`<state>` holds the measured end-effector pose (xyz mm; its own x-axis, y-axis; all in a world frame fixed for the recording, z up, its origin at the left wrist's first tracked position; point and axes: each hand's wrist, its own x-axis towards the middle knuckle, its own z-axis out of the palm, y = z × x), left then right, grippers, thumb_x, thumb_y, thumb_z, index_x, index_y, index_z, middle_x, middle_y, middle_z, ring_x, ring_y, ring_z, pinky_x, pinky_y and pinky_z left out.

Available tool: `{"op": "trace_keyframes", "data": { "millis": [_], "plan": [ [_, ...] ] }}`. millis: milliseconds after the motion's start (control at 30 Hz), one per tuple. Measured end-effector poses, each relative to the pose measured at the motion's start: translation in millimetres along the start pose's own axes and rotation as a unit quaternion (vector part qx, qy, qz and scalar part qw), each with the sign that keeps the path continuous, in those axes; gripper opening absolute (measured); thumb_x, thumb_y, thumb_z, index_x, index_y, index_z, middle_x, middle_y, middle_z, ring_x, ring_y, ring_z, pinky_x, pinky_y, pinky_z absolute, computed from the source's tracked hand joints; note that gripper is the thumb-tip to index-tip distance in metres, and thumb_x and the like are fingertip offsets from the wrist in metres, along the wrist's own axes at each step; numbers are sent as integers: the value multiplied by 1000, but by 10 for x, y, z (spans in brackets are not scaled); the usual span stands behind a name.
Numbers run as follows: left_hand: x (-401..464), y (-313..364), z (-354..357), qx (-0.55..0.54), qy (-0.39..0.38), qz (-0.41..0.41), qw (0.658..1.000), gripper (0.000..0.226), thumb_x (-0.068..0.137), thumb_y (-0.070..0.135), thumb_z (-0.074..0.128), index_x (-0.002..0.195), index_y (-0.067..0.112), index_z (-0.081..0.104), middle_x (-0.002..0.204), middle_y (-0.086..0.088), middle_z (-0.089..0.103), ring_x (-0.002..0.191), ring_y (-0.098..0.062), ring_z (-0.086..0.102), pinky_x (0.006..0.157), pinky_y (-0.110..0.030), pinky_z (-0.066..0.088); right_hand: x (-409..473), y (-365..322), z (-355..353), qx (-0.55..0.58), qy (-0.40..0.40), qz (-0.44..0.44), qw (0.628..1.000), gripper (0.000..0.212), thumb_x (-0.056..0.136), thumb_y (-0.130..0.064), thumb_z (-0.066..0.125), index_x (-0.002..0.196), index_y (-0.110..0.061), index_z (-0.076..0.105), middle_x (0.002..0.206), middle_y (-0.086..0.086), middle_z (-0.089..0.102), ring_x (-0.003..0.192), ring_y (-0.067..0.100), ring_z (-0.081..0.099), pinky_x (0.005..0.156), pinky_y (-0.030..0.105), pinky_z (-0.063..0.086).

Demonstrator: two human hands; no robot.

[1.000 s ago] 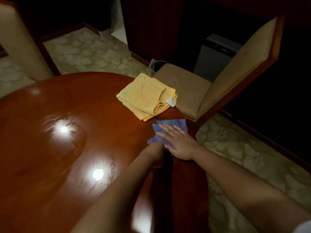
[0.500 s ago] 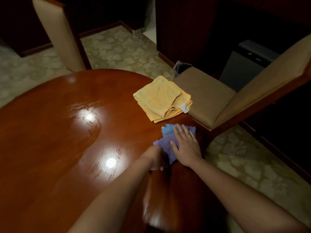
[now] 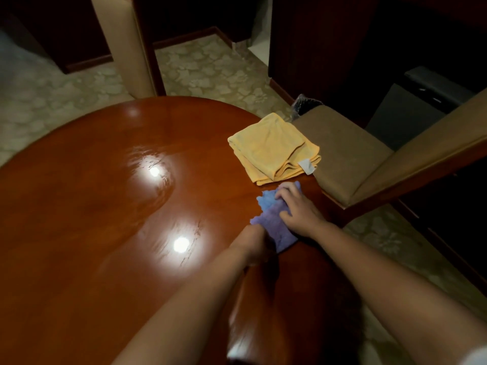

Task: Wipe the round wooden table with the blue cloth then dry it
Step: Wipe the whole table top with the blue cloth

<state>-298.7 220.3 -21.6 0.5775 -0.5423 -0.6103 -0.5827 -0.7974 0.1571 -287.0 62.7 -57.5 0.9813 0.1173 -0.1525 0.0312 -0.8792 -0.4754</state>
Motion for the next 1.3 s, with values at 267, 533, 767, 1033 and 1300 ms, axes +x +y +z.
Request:
{"op": "trace_keyframes", "data": {
  "millis": [267, 533, 767, 1033, 1300],
  "plan": [
    [-93, 3, 53, -156, 64, -17, 986, 27, 93, 14, 52, 97, -6, 70, 104, -26, 65, 98, -39, 57, 80, -35, 36, -217, -213, 147, -16, 84, 159, 984, 59, 92, -19, 50, 147, -12, 32, 155, 11, 21, 141, 27, 24, 108, 34, 29],
    [-109, 86, 38, -251, 63, -40, 965, 22, 93, 12, 53, 100, -2, 68, 106, -21, 66, 103, -36, 61, 80, -34, 44, -16, -163, 71, -18, -18, 102, 994, 65, 94, -16, 43, 153, -19, 16, 161, 0, 5, 148, 16, -1, 116, 33, 13],
    [-93, -18, 67, -247, 83, -26, 965, 34, 90, 5, 53, 58, -6, 50, 90, -36, 59, 81, -48, 48, 64, -37, 27, 134, -221, 51, -23, -39, -7, 999, 59, 85, -8, 46, 142, -18, 36, 157, -2, 22, 145, 13, 14, 114, 29, 18],
    [-209, -139, 275, -235, 109, -62, 964, 23, 94, 14, 49, 105, 2, 65, 110, -17, 64, 102, -32, 60, 74, -25, 41, 174, -396, 225, -29, -57, -62, 996, 76, 69, -18, 30, 145, -15, 36, 154, -1, 30, 145, 14, 18, 118, 34, 17],
    [-695, -605, 538, -196, 105, -48, 974, 25, 94, 12, 48, 112, 2, 62, 115, -17, 61, 107, -33, 58, 85, -31, 46, 71, -1007, 647, -79, -32, -85, 993, 75, 80, -46, 17, 148, -16, 30, 158, -1, 21, 146, 15, 13, 116, 29, 9]
  ]
}}
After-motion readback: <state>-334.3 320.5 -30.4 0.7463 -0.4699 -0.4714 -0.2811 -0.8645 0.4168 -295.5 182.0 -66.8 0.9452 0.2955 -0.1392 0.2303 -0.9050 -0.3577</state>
